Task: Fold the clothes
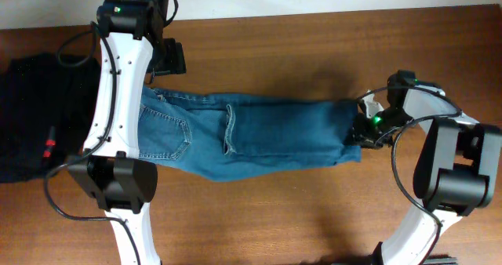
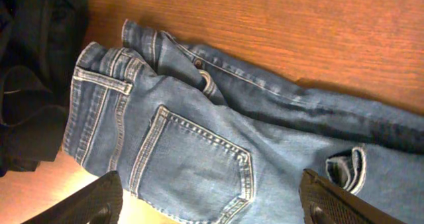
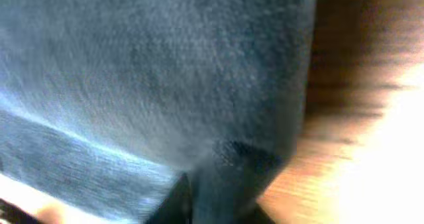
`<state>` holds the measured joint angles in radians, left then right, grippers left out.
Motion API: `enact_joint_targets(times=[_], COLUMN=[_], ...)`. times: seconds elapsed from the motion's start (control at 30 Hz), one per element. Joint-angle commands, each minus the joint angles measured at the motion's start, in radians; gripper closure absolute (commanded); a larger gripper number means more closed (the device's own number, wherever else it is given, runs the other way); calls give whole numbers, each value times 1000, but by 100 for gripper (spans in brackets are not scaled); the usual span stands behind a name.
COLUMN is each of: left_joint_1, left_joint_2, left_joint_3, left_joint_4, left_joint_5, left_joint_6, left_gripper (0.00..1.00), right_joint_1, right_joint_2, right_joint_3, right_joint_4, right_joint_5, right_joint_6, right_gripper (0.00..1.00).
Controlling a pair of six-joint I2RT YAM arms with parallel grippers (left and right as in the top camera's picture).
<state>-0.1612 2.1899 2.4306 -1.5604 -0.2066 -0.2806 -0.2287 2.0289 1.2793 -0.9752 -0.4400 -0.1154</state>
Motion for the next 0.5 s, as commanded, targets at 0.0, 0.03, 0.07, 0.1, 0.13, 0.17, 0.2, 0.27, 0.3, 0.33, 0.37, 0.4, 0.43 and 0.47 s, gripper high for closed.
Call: enact_joint_targets(times=[0.0,0.03,0.07,0.1,0.13,0.17,0.2,0.27,0.3,0.33,0.37,0.4,0.43,0.47], left_joint_1=[3,3,3,3,3,3,3,3,3,3,3,3,3,3], left_joint_2=[2,2,2,2,2,2,2,2,2,2,2,2,2,2], left_joint_3=[-3,-3,-3,-3,-3,-3,-3,-3,-3,-3,-3,-3,-3,-3], left_joint_4=[7,8,8,8,8,8,8,7,7,7,7,7,7,8], left_joint_5=[0,0,0,0,0,0,0,0,0,0,0,0,1,1], left_joint_6=[-10,-10,-10,-10,-10,-10,-10,-10,-10,-10,-10,-10,-10,-10], left_gripper=[15,15,15,15,15,16,15,15,15,15,15,15,15,15], right_joint_1=[8,6,4,0,-7,-17,-29,-62,-80,-99,-119,-140,-161,-179], right_joint_2=[39,39,39,39,39,39,39,39,39,39,39,39,39,39], right_joint_3=[-14,-4,7,20,40,62,89,162,204,248,296,348,409,463], right_joint_4=[4,4,3,0,-10,-24,-46,-111,-149,-190,-231,-275,-324,-361], right_joint_5=[-6,-6,-6,-7,-13,-22,-31,-39,-39,-38,-35,-20,11,39], right_joint_6=[-8,-8,-8,-8,-8,-8,-8,-8,-8,-9,-9,-8,-7,-3], right_gripper=[96,96,96,96,96,96,96,96,96,96,96,96,96,96])
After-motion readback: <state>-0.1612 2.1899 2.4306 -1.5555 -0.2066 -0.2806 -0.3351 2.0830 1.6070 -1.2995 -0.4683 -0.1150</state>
